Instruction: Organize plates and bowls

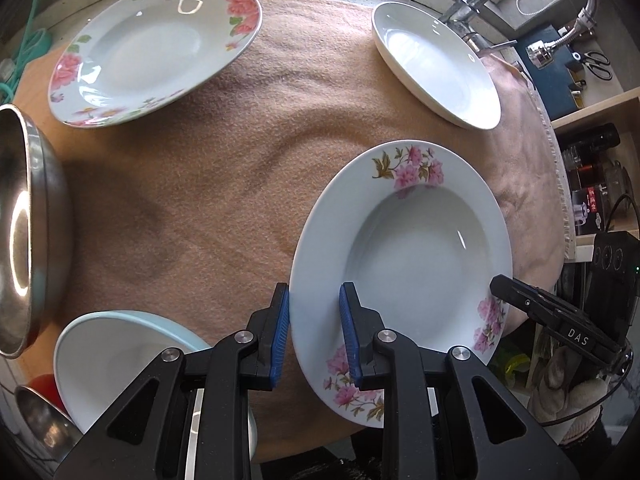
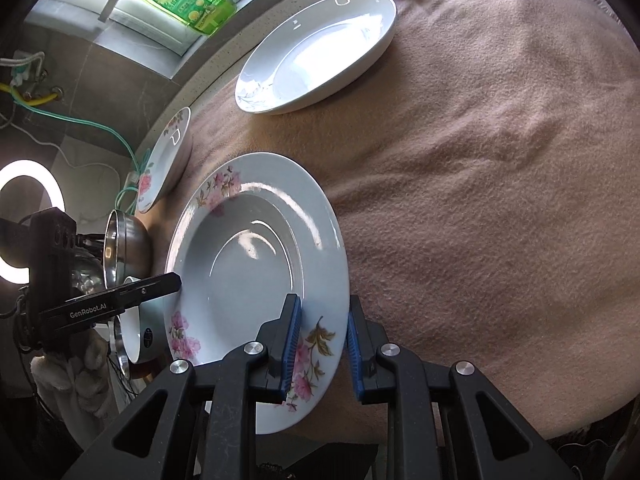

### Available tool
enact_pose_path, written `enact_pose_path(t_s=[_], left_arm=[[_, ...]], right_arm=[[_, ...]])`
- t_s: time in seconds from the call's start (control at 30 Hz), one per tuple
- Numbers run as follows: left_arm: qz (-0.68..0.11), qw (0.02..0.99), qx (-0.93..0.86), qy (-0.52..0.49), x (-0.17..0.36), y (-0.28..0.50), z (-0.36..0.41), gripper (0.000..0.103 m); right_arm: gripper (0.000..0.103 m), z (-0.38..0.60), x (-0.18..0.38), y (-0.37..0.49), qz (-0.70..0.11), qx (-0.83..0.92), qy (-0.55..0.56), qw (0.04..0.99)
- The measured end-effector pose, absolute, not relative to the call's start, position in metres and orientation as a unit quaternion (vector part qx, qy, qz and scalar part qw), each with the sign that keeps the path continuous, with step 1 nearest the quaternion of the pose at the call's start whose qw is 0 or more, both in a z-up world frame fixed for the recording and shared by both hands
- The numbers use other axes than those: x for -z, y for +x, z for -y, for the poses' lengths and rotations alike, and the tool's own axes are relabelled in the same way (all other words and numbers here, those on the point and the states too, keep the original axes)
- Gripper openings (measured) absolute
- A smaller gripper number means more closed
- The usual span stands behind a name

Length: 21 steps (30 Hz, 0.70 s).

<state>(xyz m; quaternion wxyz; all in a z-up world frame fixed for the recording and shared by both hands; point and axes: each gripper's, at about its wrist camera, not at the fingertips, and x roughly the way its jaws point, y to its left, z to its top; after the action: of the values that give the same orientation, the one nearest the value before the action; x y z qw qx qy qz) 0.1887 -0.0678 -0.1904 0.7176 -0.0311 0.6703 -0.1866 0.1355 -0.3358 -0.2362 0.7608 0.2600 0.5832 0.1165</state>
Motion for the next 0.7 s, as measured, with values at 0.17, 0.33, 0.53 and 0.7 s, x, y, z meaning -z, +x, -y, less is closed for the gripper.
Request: enact_pose_path(t_s=[0.17, 0.33, 0.53, 0.7], left_arm=[[-0.669, 0.718, 0.187, -0.031, 0.1909, 0.1887, 0.0673, 0.023], [-0.673, 0.714, 0.19, -0.028, 0.1939, 0.1869, 0.0686, 0.023], [-0.674, 0.713, 0.191, -0.022, 0.1953, 0.1872, 0.071, 0.023], [-0.672, 0.715, 0.19, -0.012, 0.1953, 0.1856, 0.0736, 0.024]], right_arm=[[0.02, 0.3351, 0.2356, 0.1322, -0.582, -0.116, 0.261, 0.761], [0.02, 0.3323, 0.236, 0.1294, -0.583, -0.114, 0.259, 0.761], [0.02, 0.3297, 0.2377, 0.127, -0.586, -0.113, 0.259, 0.759], [0.02, 0.3269, 0.2384, 0.1268, -0.587, -0.114, 0.255, 0.76]])
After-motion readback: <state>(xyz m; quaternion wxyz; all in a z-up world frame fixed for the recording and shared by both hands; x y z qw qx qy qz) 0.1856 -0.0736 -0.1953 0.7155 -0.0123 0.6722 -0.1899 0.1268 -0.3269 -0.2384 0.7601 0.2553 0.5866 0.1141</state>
